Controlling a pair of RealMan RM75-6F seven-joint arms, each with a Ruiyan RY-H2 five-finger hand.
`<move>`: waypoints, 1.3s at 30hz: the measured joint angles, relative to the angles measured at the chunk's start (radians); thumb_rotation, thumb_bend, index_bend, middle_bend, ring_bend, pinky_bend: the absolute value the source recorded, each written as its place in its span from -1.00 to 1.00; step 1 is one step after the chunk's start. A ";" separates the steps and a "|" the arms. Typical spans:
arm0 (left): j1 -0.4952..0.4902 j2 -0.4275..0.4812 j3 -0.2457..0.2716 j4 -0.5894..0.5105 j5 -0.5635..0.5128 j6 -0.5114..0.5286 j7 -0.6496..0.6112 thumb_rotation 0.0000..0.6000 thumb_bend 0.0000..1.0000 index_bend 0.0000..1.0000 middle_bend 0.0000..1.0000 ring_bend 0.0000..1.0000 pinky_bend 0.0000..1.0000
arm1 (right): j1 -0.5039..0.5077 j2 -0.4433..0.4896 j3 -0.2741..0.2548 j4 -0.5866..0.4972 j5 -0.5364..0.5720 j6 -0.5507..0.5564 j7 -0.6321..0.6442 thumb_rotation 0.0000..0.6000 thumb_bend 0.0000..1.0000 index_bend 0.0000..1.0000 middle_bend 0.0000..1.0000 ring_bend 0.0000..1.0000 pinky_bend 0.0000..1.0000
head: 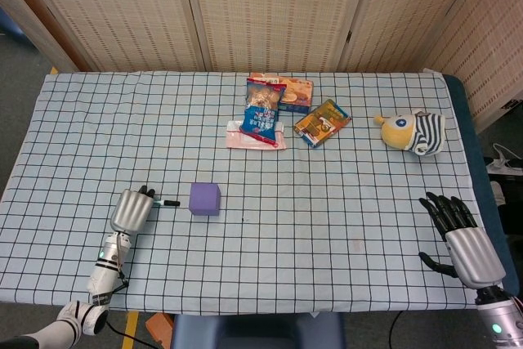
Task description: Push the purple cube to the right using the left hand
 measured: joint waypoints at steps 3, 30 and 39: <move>0.001 -0.005 0.004 0.014 0.000 0.000 -0.001 1.00 -0.16 -0.03 -0.01 0.99 1.00 | 0.001 0.002 -0.001 -0.002 0.000 -0.003 0.003 1.00 -0.79 -1.00 -1.00 -1.00 -1.00; 0.039 0.031 0.022 -0.010 0.058 0.188 -0.135 1.00 0.32 0.62 0.62 1.00 1.00 | 0.008 0.008 -0.012 -0.013 -0.011 -0.020 0.012 1.00 -0.79 -1.00 -1.00 -1.00 -1.00; 0.023 0.051 0.016 -0.076 0.070 0.194 -0.100 1.00 0.32 0.62 0.62 1.00 1.00 | 0.007 0.015 -0.014 -0.014 -0.018 -0.013 0.034 1.00 -0.79 -1.00 -1.00 -1.00 -1.00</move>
